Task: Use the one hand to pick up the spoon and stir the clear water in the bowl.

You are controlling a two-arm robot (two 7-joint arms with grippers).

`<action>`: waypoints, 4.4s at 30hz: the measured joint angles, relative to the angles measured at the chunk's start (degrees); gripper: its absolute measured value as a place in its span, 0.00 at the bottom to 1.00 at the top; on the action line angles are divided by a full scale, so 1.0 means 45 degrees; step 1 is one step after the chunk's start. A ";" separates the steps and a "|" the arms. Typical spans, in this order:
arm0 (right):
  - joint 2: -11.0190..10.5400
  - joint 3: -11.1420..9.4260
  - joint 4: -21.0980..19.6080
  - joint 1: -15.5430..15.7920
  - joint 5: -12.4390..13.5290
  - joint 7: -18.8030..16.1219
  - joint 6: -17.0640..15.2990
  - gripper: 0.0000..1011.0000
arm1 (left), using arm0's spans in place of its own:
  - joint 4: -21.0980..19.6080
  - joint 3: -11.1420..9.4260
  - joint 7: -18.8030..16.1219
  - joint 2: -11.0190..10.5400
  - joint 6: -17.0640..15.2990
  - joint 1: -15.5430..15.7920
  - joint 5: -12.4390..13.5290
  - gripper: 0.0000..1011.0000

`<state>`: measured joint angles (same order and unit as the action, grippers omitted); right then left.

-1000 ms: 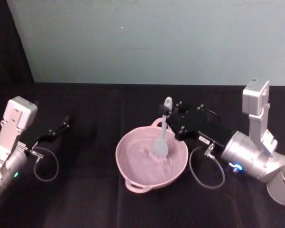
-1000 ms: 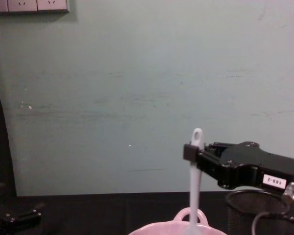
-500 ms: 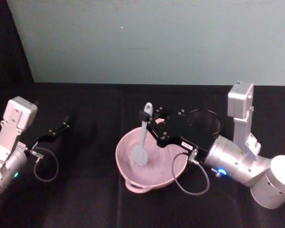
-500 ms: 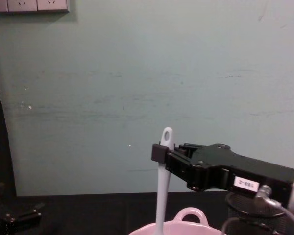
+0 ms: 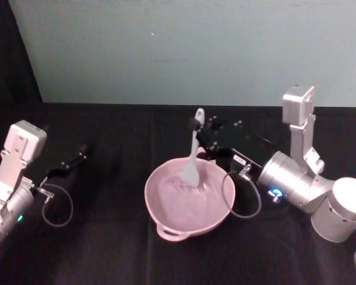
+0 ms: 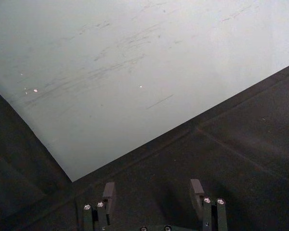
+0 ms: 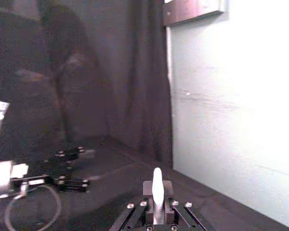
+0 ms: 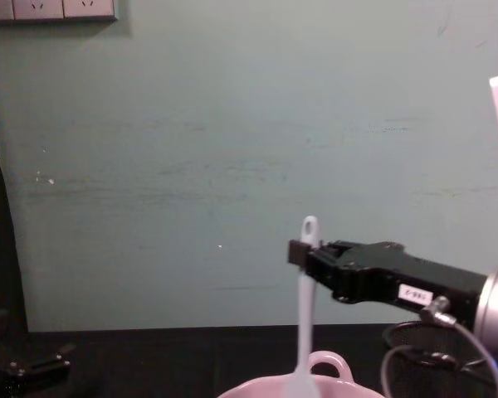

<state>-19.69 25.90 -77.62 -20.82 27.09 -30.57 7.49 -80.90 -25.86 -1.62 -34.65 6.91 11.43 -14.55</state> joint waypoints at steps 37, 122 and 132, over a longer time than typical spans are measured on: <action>-0.0489 0.0473 -0.1840 0.0990 0.0124 -0.0659 -0.0251 0.12 | 0.0000 0.0001 0.0000 0.0001 0.0000 0.0000 0.0000 0.99; -0.0551 -0.0849 -0.1663 0.1307 -0.0424 0.0654 -0.0330 0.12 | 0.0000 0.0001 0.0000 0.0001 0.0000 0.0000 0.0000 0.99; -0.0738 -0.0511 -0.2758 0.2145 -0.0109 0.0201 -0.0411 0.12 | 0.0000 0.0000 0.0000 0.0001 0.0000 0.0000 0.0000 0.99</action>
<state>-23.01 23.60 -90.03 -11.17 26.60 -29.66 5.64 -80.90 -25.86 -1.62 -34.65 6.91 11.43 -14.55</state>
